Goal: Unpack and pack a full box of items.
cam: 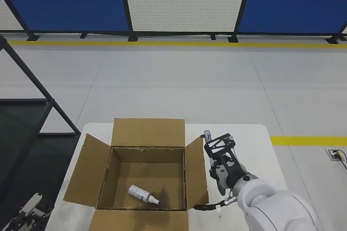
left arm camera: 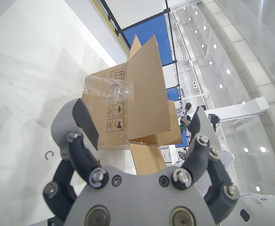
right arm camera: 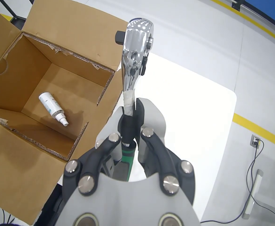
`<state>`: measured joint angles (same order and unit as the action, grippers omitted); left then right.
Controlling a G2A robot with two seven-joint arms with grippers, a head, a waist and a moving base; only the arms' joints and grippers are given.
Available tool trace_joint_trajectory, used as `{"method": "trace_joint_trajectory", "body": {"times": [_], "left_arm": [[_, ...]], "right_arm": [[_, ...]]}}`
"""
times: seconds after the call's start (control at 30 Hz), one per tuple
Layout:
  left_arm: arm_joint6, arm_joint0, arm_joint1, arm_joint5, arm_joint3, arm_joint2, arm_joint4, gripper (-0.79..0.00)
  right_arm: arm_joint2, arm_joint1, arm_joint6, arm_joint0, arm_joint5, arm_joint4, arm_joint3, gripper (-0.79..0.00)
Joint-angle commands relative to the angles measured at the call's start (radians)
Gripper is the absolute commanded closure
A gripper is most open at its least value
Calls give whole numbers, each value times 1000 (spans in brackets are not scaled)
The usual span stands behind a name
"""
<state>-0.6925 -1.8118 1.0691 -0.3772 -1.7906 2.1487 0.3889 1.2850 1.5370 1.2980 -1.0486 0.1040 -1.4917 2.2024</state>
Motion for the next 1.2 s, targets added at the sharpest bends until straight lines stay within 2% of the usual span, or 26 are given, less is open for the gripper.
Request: {"method": "trace_joint_trajectory", "body": {"times": [0.0,0.13,0.27,0.5,0.67,0.9,1.17], "left_arm": [[0,0,0,0,0,0,0,-785],[0,0,0,0,0,0,0,-785],[0,0,0,0,0,0,0,-785],[0,0,0,0,0,0,0,-785],[0,0,0,0,0,0,0,-785],[0,0,0,0,0,0,0,-785],[0,0,0,0,0,0,0,-785]], "right_arm": [[0,0,0,0,0,0,0,0],[-3,-3,-94,-28,34,41,-26,0],[-70,-5,-142,-2,100,24,3,0],[-275,11,-174,151,172,-24,-56,0],[-379,33,-185,267,166,-22,-151,0],[-468,69,-135,409,172,86,-393,0],[-531,112,-124,523,194,249,-759,0]]}}
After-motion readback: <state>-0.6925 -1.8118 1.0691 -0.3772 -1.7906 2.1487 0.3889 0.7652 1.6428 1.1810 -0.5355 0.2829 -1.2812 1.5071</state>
